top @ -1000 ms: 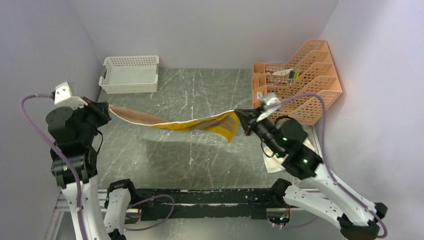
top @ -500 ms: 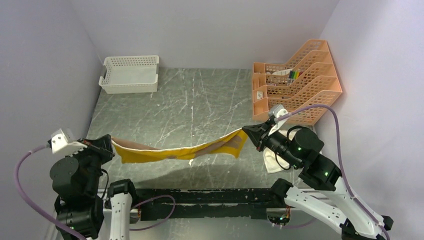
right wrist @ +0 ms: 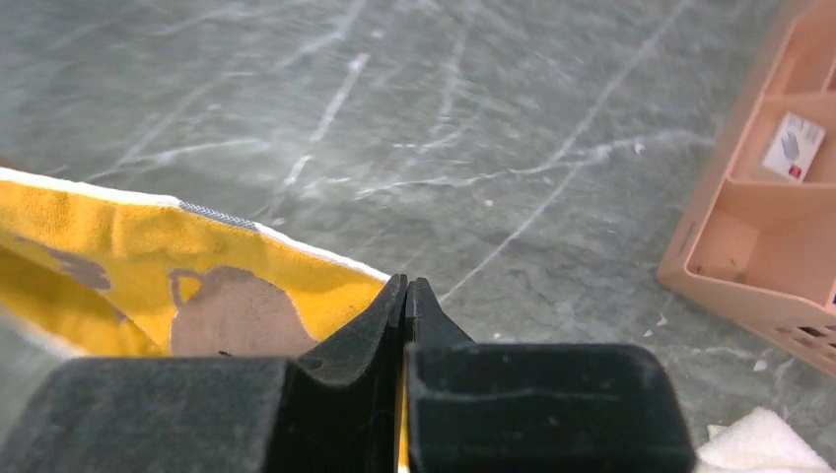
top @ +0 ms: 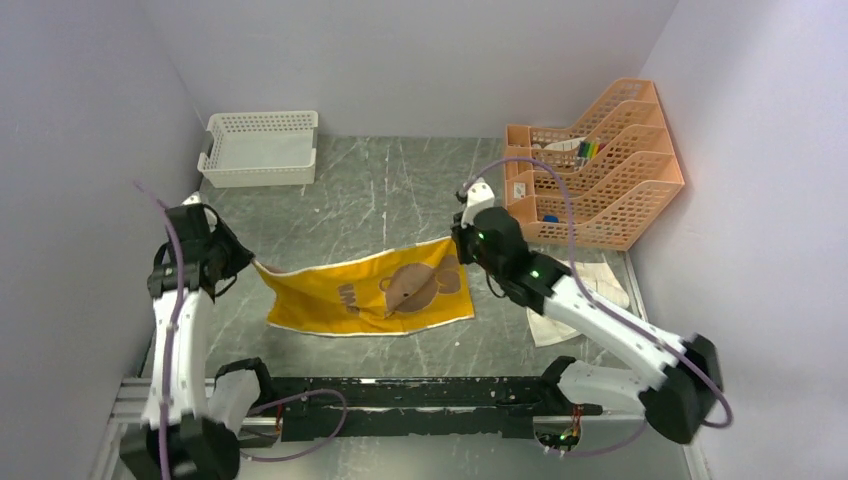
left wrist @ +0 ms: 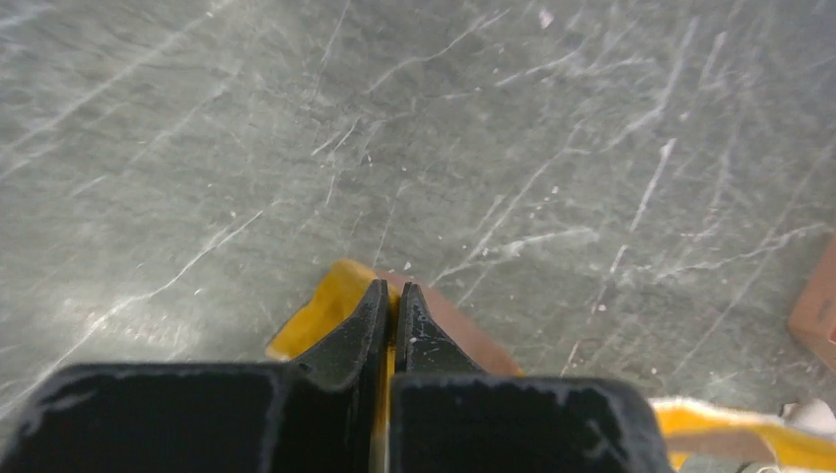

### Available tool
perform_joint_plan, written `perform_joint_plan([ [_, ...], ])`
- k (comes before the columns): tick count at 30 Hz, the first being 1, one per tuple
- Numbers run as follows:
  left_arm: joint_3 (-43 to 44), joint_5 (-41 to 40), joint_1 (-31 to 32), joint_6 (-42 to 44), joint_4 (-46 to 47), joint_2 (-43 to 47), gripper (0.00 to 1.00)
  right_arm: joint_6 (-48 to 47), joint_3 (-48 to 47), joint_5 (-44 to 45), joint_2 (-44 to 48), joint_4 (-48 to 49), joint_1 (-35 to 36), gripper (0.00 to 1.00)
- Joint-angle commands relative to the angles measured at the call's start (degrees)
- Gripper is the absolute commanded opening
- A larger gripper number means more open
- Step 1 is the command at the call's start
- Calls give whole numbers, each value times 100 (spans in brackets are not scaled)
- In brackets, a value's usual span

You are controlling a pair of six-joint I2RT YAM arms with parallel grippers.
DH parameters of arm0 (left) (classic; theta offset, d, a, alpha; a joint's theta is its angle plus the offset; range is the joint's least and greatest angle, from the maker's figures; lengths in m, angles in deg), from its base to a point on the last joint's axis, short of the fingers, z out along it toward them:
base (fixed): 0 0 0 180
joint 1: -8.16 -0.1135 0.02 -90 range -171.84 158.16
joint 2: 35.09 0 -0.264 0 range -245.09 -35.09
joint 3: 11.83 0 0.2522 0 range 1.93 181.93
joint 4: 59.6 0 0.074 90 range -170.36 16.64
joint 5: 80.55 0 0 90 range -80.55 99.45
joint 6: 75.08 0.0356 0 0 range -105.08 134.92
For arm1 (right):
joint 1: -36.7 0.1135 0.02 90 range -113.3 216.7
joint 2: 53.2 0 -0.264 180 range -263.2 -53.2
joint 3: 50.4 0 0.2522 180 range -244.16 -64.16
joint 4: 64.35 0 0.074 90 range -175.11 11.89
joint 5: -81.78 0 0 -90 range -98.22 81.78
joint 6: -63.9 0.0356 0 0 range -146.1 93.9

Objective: Roll the towels
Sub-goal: Flatten out the towel at the center of the board, then fold the towel at the center of the board.

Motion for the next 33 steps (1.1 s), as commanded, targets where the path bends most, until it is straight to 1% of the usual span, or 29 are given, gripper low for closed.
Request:
perform_joint_plan([
  [1, -261, 439, 19, 32, 1626, -1453, 7, 611, -321, -329, -1279, 1104, -955, 0],
  [3, 24, 609, 16, 106, 2015, -2283, 7, 645, -633, -667, -2039, 1382, -1459, 0],
  [6, 678, 665, 28, 114, 2448, -3416, 7, 496, -1508, -996, -3285, 1492, -1822, 0],
  [7, 987, 733, 25, 167, 2510, -3851, 11, 430, -1854, -1106, -3714, 1402, -1951, 0],
  [8, 1348, 751, 33, 222, 2480, -4284, 14, 322, -2394, -1272, -4129, 1260, -2036, 0],
  [9, 1781, 719, 32, 288, 2375, -4695, 19, 253, -2851, -1599, -4538, 1082, -2117, 4],
  [10, 2197, 660, 35, 358, 2248, -5074, 26, 182, -3314, -1860, -4928, 871, -2196, 16],
  [11, 2598, 581, 33, 429, 2091, -5387, 35, 117, -3853, -2024, -5311, 559, -2267, 31],
  [12, 2993, 502, 34, 515, 1867, -5641, 54, 52, -4329, -2085, -5590, 254, -2320, 45],
  [13, 3304, 392, 37, 600, 1703, -5789, 71, 3, -4634, -2057, -5833, 71, -2349, 56],
  [14, 3587, 310, 35, 665, 1510, -5848, 73, -5, -4768, -1987, -5812, 17, -2365, 64],
  [15, 3746, 240, 31, 671, 1398, -5828, 80, 16, -4702, -1970, -5750, 117, -2365, 70],
  [16, 3781, 246, 37, 672, 1373, -5731, 95, 81, -4516, -1979, -5424, 284, -2359, 73],
  [18, 3490, 464, 44, 655, 1512, -5386, 98, 233, -3911, -2042, -4909, 670, -2273, 76],
  [20, 2786, 895, 86, 598, 1909, -4974, 98, 336, -3127, -1965, -4463, 1099, -2012, 78],
  [21, 2227, 1025, 112, 559, 2145, -4865, 97, 356, -2802, -1914, -4321, 1251, -1901, 79],
  [23, 1679, 1184, 119, 576, 2370, -4870, 94, 428, -2308, -2072, -4267, 1475, -1865, 79],
  [24, 1534, 1262, 118, 589, 2401, -4960, 92, 473, -2155, -2394, -4314, 1580, -1960, 79],
  [26, 1707, 1647, 120, 769, 2208, -5241, 88, 518, -1912, -3129, -4386, 1873, -2209, 79],
  [27, 1863, 1719, 121, 925, 2124, -5371, 86, 547, -1836, -3349, -4424, 1998, -2342, 78],
  [31, 2450, 1382, 91, 1266, 1711, -5853, 87, 496, -1938, -3658, -4645, 2018, -2746, 76],
  [33, 2754, 1437, 79, 1510, 1507, -6105, 87, 395, -2051, -3712, -4778, 1953, -2875, 76],
])
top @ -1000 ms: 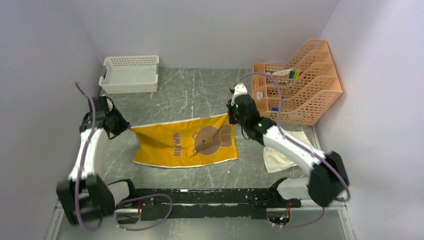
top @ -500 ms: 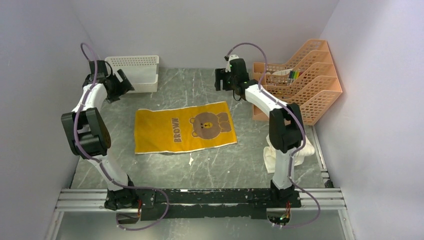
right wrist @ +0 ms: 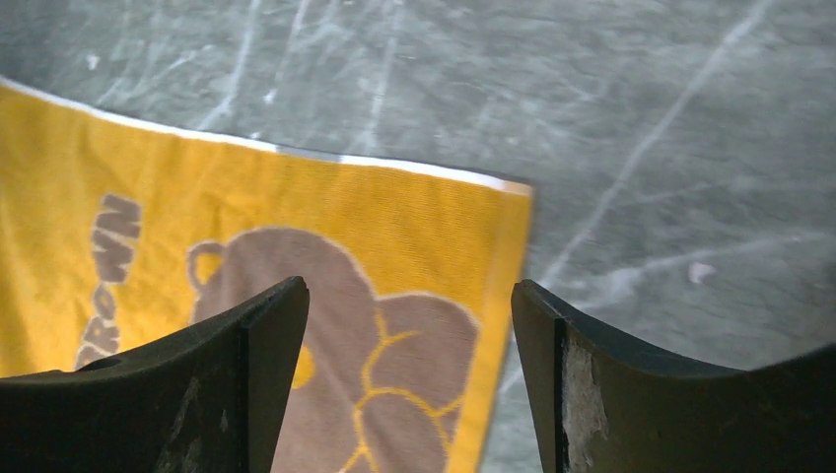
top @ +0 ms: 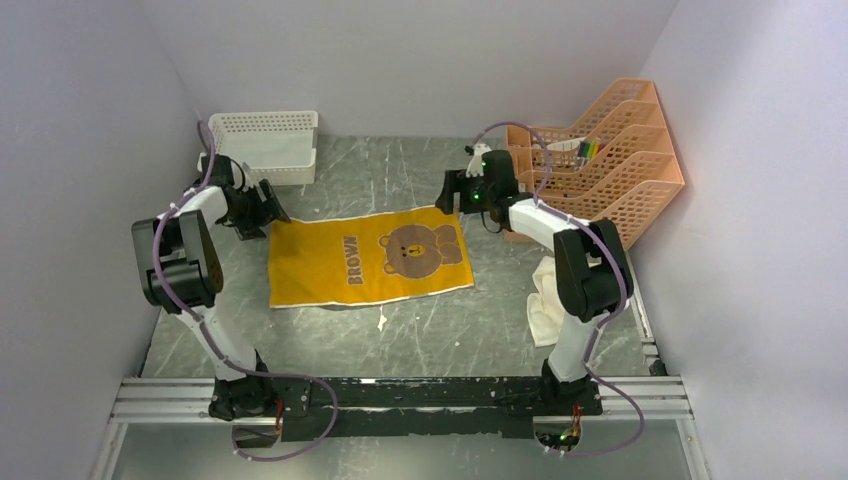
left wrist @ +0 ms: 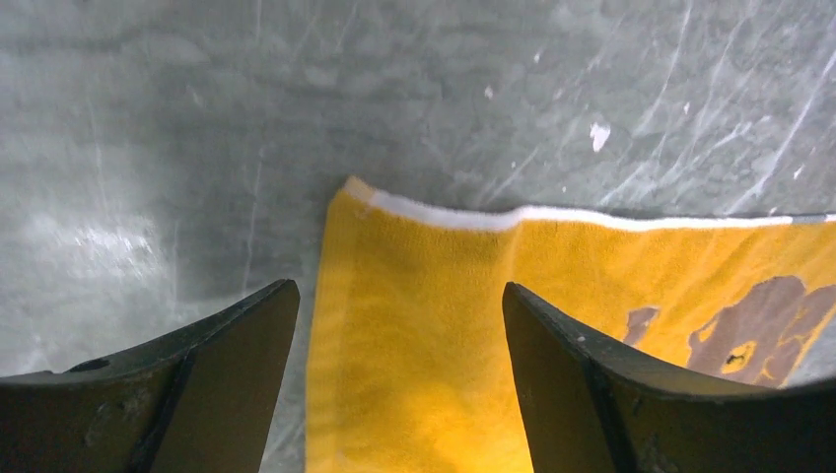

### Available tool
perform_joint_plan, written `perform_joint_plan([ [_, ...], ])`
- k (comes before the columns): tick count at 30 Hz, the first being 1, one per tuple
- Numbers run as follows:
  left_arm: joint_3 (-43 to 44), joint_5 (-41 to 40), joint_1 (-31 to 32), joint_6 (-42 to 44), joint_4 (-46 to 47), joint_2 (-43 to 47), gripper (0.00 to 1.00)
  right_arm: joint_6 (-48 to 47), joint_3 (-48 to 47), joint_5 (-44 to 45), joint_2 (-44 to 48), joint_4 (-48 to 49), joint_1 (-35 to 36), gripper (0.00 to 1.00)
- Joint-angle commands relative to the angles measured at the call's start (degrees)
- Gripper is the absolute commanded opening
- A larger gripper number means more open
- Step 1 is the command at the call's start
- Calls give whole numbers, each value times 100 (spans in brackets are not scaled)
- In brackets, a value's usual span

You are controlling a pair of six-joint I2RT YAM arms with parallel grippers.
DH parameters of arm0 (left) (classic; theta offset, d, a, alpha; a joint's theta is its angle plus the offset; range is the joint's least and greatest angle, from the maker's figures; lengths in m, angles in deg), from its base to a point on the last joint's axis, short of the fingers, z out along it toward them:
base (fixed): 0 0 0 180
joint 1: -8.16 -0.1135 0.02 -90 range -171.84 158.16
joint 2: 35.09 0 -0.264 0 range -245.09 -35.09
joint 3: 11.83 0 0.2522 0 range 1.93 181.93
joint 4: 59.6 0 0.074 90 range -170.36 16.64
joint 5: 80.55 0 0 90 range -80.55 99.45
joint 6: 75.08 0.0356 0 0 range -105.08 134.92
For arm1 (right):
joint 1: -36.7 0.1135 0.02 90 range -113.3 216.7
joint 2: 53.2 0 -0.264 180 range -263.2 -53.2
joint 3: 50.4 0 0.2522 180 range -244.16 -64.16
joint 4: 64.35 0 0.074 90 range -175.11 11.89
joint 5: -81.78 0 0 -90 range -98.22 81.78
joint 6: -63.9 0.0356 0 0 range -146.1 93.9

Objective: Roll the towels
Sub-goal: Fold the towel at the center of the board.

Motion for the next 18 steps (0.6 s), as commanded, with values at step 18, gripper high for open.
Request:
perform_joint_plan([
  [18, 892, -19, -120, 964, -472, -960, 72, -459, -445, -725, -1039, 419, -605, 69],
])
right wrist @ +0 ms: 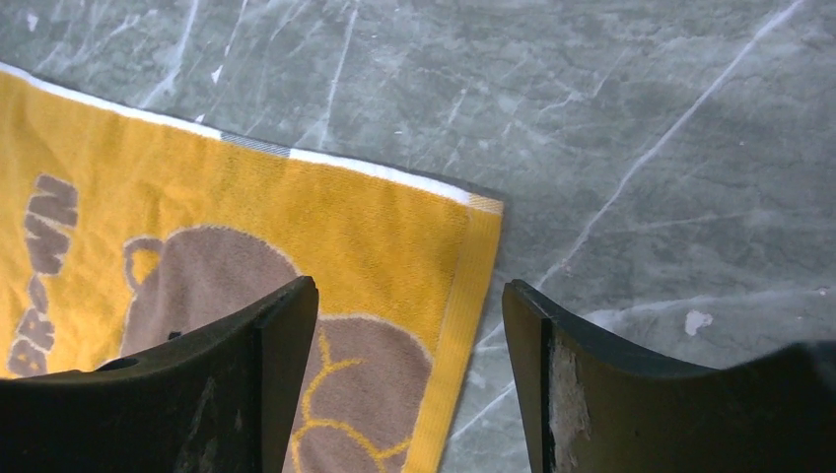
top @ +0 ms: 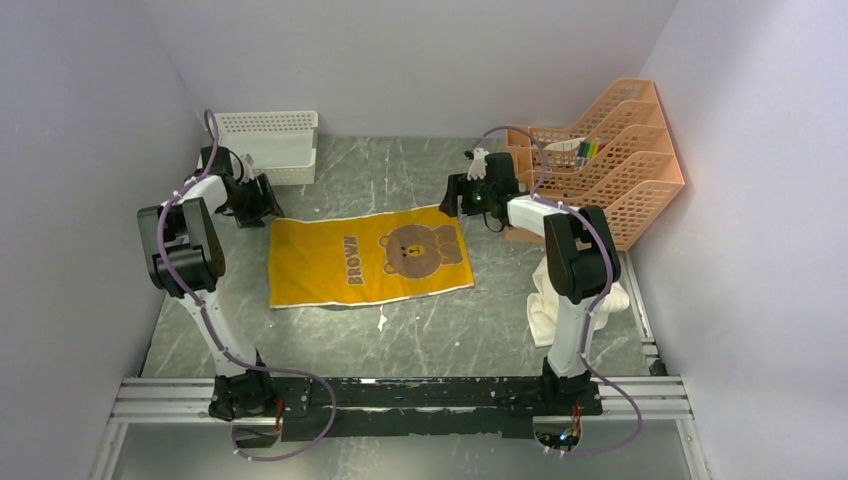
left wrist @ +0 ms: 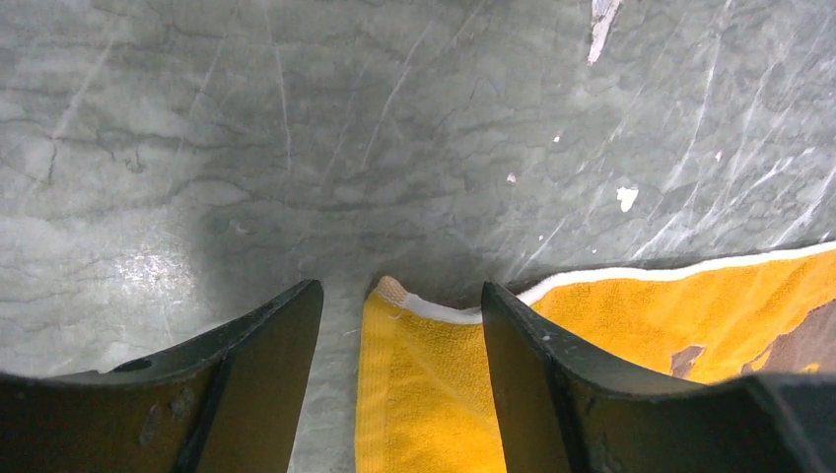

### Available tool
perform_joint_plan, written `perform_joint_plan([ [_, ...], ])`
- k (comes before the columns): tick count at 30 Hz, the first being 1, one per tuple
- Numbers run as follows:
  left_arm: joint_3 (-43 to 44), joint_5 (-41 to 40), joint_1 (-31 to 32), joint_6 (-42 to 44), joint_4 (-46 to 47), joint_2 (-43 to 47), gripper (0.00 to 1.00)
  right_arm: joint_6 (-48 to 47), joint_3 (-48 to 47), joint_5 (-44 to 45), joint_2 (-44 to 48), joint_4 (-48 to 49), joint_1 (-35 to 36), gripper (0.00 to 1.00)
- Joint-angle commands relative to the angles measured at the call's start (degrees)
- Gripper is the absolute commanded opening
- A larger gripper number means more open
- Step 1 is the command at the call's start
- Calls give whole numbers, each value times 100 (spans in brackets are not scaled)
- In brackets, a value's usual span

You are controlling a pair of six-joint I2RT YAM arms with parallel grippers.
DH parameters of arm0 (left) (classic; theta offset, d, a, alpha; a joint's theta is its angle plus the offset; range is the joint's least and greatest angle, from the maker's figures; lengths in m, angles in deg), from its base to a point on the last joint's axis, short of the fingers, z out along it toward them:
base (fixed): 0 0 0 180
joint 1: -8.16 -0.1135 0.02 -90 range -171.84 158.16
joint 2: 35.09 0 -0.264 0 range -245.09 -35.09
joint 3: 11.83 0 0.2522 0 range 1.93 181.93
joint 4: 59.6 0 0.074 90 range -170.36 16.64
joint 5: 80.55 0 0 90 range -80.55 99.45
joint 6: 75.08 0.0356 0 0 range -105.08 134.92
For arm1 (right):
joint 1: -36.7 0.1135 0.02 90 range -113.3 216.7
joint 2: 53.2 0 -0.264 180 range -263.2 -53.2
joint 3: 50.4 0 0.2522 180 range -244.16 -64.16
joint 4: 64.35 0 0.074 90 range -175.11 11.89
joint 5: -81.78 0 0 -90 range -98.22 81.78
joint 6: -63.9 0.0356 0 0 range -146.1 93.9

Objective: Roll the towels
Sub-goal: Fold the towel at the center of the board.

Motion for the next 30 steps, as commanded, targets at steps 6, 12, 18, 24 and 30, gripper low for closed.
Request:
perform_joint_plan([
  [6, -351, -118, -127, 167, -159, 85, 73, -472, -538, 176, -673, 128, -217, 61],
  [12, -435, -358, -216, 173, -186, 338, 75, -880, -1084, 737, -1015, -364, -68, 57],
  [18, -653, -408, -370, 118, -102, 591, 75, -1313, -1219, 1430, -1122, -676, 237, 56],
  [24, -739, -604, -432, 39, -44, 795, 76, -1634, -1214, 2062, -1149, -891, 589, 55],
  [30, -844, -719, -546, -33, 98, 1079, 78, -1581, -1129, 2138, -1164, -824, 598, 55],
])
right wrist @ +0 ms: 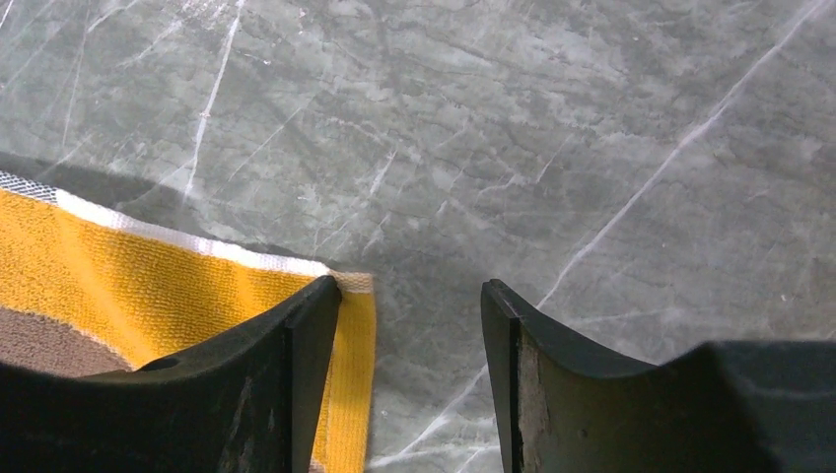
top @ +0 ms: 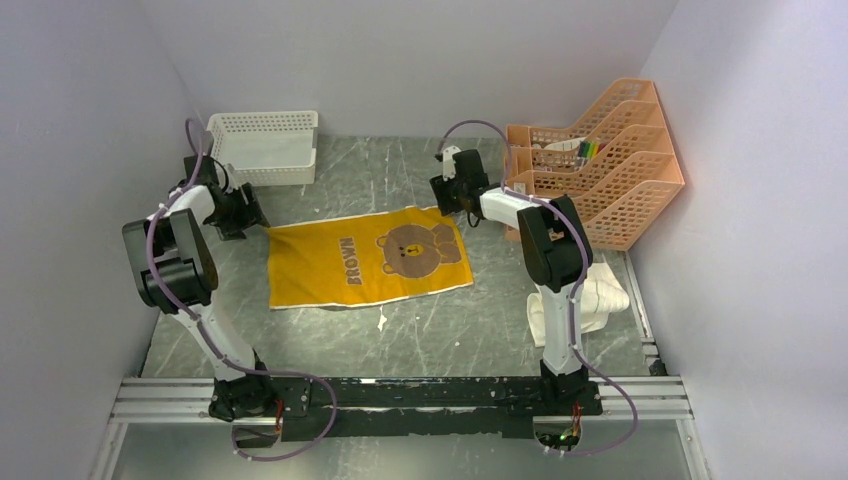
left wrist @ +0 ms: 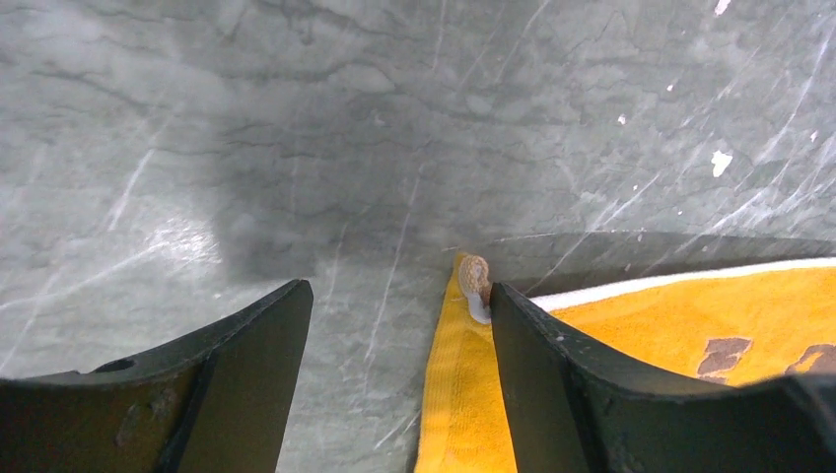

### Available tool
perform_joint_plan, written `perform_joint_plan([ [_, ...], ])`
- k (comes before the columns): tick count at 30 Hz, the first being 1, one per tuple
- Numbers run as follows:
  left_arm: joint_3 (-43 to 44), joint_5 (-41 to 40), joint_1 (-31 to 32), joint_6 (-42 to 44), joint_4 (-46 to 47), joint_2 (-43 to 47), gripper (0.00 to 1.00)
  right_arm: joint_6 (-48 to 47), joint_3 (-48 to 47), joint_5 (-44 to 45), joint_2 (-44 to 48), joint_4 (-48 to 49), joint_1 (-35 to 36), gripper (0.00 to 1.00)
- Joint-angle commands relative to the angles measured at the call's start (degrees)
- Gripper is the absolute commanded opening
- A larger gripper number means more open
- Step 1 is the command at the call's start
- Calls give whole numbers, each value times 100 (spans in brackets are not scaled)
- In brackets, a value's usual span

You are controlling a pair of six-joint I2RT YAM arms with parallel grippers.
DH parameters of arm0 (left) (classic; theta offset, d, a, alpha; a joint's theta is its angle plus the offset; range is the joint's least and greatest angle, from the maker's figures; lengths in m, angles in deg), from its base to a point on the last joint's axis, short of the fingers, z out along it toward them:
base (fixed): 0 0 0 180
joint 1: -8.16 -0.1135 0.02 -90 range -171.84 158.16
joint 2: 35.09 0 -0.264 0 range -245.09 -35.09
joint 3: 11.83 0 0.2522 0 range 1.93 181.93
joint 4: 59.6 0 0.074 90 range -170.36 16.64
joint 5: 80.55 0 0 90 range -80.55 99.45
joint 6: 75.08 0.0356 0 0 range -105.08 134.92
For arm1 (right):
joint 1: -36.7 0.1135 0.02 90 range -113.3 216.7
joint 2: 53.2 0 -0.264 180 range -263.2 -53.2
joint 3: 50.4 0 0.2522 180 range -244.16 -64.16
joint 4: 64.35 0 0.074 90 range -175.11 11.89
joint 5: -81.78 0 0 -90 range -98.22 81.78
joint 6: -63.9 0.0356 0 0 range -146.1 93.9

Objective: Roll the towels
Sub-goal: Fold the towel at the center of the board.

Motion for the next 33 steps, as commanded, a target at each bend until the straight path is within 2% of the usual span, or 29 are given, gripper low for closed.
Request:
perform_joint_plan([
  [1, -111, -237, -171, -86, 143, 452, 79, -102, 46, 261, -152, -239, -31, 55],
  [12, -425, -64, -250, -294, 633, 1108, 88, 392, -682, 464, -396, -661, -320, 59],
  [17, -569, 49, -251, -281, 684, 1125, 89, 574, -566, 320, -148, -600, -323, 60],
  [21, -619, 129, -256, -283, 753, 1129, 89, 790, 12, -332, 402, -67, -328, 60],
  [25, -644, 386, -257, -294, 786, 1046, 88, 838, -6, -802, 371, -139, -319, 59],
  [33, -665, 466, -251, -233, 755, 1012, 88, 756, -77, -634, 165, -236, -235, 57],
])
